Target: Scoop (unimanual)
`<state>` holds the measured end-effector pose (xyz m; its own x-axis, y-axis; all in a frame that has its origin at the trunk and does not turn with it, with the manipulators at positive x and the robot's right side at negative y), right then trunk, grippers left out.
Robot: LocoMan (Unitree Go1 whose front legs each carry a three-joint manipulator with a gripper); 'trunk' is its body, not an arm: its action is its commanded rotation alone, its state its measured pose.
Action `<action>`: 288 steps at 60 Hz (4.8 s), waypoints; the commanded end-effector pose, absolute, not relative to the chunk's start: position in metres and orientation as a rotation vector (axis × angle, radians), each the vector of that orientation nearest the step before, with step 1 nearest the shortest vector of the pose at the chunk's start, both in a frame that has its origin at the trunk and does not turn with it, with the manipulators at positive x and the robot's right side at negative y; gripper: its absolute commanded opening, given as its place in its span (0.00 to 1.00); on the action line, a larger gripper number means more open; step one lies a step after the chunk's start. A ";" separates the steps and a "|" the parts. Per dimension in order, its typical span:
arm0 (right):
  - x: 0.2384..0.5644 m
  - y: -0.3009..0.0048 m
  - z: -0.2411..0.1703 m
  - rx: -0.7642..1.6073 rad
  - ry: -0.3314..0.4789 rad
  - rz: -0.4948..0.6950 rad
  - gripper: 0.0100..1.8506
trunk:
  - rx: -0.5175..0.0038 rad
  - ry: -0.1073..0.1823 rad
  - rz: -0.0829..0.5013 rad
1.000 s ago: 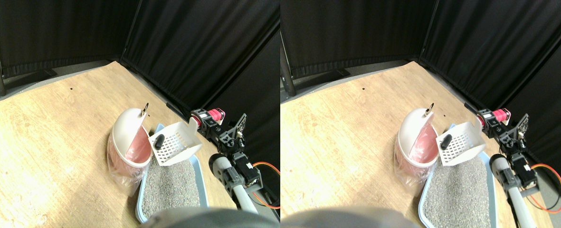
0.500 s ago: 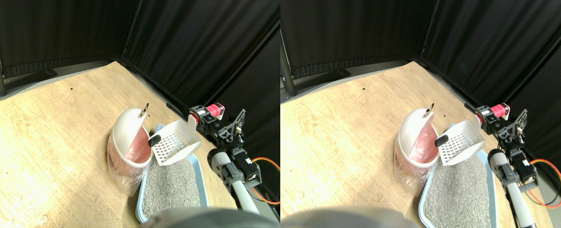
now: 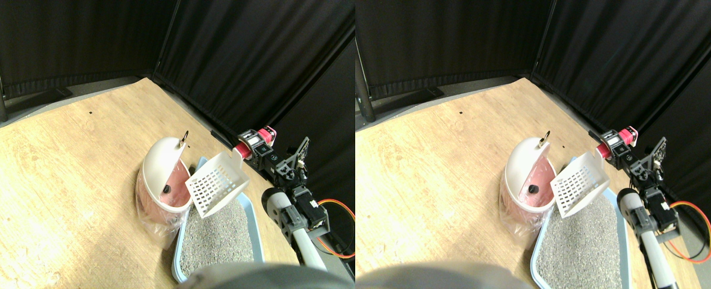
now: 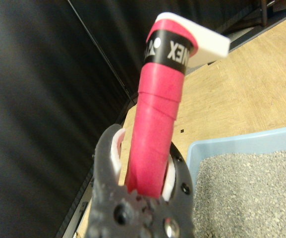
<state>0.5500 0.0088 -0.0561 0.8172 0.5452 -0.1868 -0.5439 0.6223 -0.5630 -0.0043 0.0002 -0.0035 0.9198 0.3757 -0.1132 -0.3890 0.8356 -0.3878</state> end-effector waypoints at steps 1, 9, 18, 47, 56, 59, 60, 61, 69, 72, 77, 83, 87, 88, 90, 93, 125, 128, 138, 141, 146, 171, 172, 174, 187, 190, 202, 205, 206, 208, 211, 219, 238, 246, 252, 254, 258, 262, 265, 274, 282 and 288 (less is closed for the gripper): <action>0.551 0.013 -0.047 -0.641 -0.069 0.626 0.13 | -0.502 0.006 0.492; 0.555 0.010 -0.049 -0.627 -0.075 0.626 0.14 | -0.497 0.011 0.489; 0.559 0.005 -0.050 -0.588 -0.081 0.610 0.17 | -0.484 0.012 0.476; 0.570 -0.035 -0.058 -0.383 -0.050 0.479 0.03 | -0.426 0.020 0.411; 0.575 -0.057 -0.060 -0.293 -0.034 0.423 0.03 | -0.398 0.021 0.377; 0.574 -0.065 -0.060 -0.260 -0.036 0.399 0.03 | -0.389 0.023 0.367; 0.574 -0.065 -0.060 -0.260 -0.036 0.399 0.03 | -0.386 0.024 0.362; 0.574 -0.069 -0.061 -0.244 -0.036 0.392 0.03 | -0.383 0.024 0.360; 0.573 -0.088 -0.063 -0.207 -0.062 0.362 0.03 | -0.358 0.029 0.331; 0.573 -0.098 -0.066 -0.168 -0.083 0.352 0.03 | -0.348 0.032 0.318; 0.570 -0.110 -0.069 -0.137 -0.096 0.310 0.03 | -0.334 0.036 0.300; 0.567 -0.122 -0.073 -0.125 -0.109 0.289 0.03 | -0.315 0.043 0.275; 0.565 -0.133 -0.076 -0.103 -0.114 0.269 0.03 | -0.304 0.046 0.258; 0.565 -0.133 -0.076 -0.103 -0.114 0.269 0.03 | -0.299 0.047 0.253; 0.564 -0.137 -0.078 -0.099 -0.121 0.258 0.03 | -0.294 0.049 0.245; 0.562 -0.144 -0.081 -0.084 -0.127 0.246 0.03 | -0.285 0.051 0.236; 0.540 -0.187 -0.115 -0.028 -0.142 0.110 0.03 | -0.202 0.075 0.144; 0.539 -0.189 -0.118 -0.018 -0.141 0.106 0.03 | -0.198 0.078 0.139; 0.536 -0.192 -0.128 0.009 -0.157 0.123 0.03 | -0.188 0.076 0.129; 0.535 -0.192 -0.131 0.025 -0.154 0.106 0.03 | -0.185 0.078 0.128; 0.531 -0.193 -0.133 0.038 -0.153 0.072 0.03 | -0.179 0.082 0.122; 0.515 -0.206 -0.161 0.073 -0.097 0.003 0.03 | -0.173 0.085 0.118; 0.515 -0.206 -0.162 0.072 -0.098 -0.002 0.03 | -0.175 0.088 0.119; 0.514 -0.206 -0.162 0.069 -0.098 -0.006 0.03 | -0.175 0.087 0.120; 0.506 -0.204 -0.179 0.083 -0.057 -0.018 0.03 | -0.184 0.087 0.121; 0.505 -0.203 -0.181 0.084 -0.051 -0.018 0.03 | -0.185 0.089 0.123; 0.503 -0.205 -0.194 0.101 -0.019 -0.025 0.03 | -0.191 0.090 0.132; 0.504 -0.206 -0.196 0.108 -0.008 -0.040 0.03 | -0.192 0.091 0.132; 0.505 -0.206 -0.196 0.110 -0.007 -0.037 0.03 | -0.192 0.091 0.132; 0.505 -0.207 -0.197 0.112 0.001 -0.039 0.03 | -0.190 0.090 0.130; 0.507 -0.207 -0.198 0.111 0.008 -0.047 0.03 | -0.190 0.090 0.130; 0.510 -0.208 -0.200 0.112 0.019 -0.074 0.03 | -0.190 0.090 0.130; 0.513 -0.210 -0.190 0.149 0.222 -0.109 0.75 | -0.186 0.089 0.111; 0.511 -0.208 -0.183 0.233 0.312 -0.130 0.89 | -0.186 0.087 0.109; 0.508 -0.207 -0.179 0.227 0.306 -0.082 0.91 | -0.186 0.089 0.109; 0.507 -0.206 -0.177 0.227 0.302 -0.076 0.91 | -0.186 0.089 0.109; 0.506 -0.205 -0.174 0.228 0.298 -0.074 0.91 | -0.187 0.089 0.108; 0.503 -0.204 -0.170 0.218 0.294 -0.075 0.89 | -0.185 0.090 0.108; 0.501 -0.204 -0.166 0.218 0.284 -0.051 0.87 | -0.184 0.088 0.106; 0.493 -0.206 -0.159 0.197 0.265 -0.034 0.80 | -0.184 0.088 0.103; 0.482 -0.206 -0.149 0.182 0.219 -0.012 0.66 | -0.182 0.087 0.099; 0.474 -0.209 -0.143 0.198 0.189 0.003 0.56 | -0.180 0.091 0.096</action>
<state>0.4760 -0.2110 -0.1566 0.9640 -0.0084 -0.2659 0.0624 0.9787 0.1955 0.0024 -0.0040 -0.0075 0.9889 0.0916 -0.1168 -0.1098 0.9809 -0.1604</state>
